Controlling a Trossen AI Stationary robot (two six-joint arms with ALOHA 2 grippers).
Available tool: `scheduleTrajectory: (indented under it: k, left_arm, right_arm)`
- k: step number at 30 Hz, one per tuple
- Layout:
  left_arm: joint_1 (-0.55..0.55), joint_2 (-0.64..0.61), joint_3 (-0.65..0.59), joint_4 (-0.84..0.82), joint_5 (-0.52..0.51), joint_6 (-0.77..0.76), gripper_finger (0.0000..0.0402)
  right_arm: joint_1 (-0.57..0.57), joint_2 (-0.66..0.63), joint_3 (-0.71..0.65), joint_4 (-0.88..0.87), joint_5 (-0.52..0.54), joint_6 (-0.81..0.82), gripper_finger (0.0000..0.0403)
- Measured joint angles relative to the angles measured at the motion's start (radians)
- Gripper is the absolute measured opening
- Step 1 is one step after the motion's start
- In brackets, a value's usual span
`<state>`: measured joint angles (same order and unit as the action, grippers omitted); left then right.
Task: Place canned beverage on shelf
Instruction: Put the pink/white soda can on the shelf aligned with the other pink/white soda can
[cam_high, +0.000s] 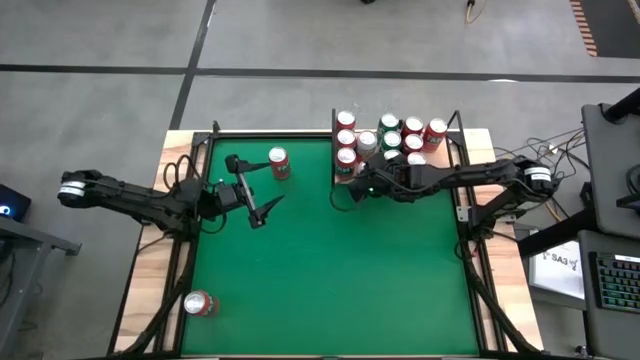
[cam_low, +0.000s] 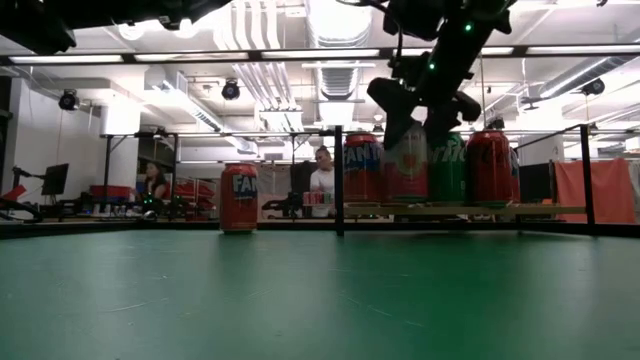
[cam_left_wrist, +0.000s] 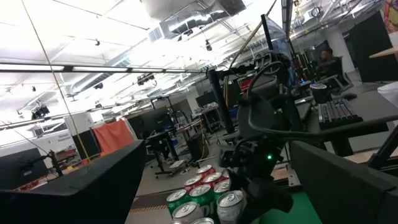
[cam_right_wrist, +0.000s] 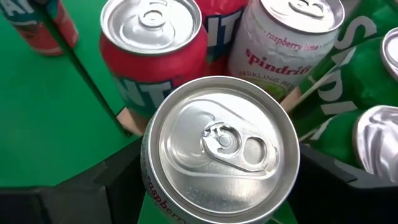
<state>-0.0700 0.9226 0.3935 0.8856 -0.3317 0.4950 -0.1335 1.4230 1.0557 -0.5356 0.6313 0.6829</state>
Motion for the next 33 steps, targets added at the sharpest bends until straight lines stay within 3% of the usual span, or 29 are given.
scheduleTrajectory:
  k: [33]
  left_arm:
    - [0.000,0.000,0.001,0.003,0.000,-0.001,0.0382]
  right_arm:
    - [-0.061,0.002,-0.018,0.058,0.052,-0.002,0.0301]
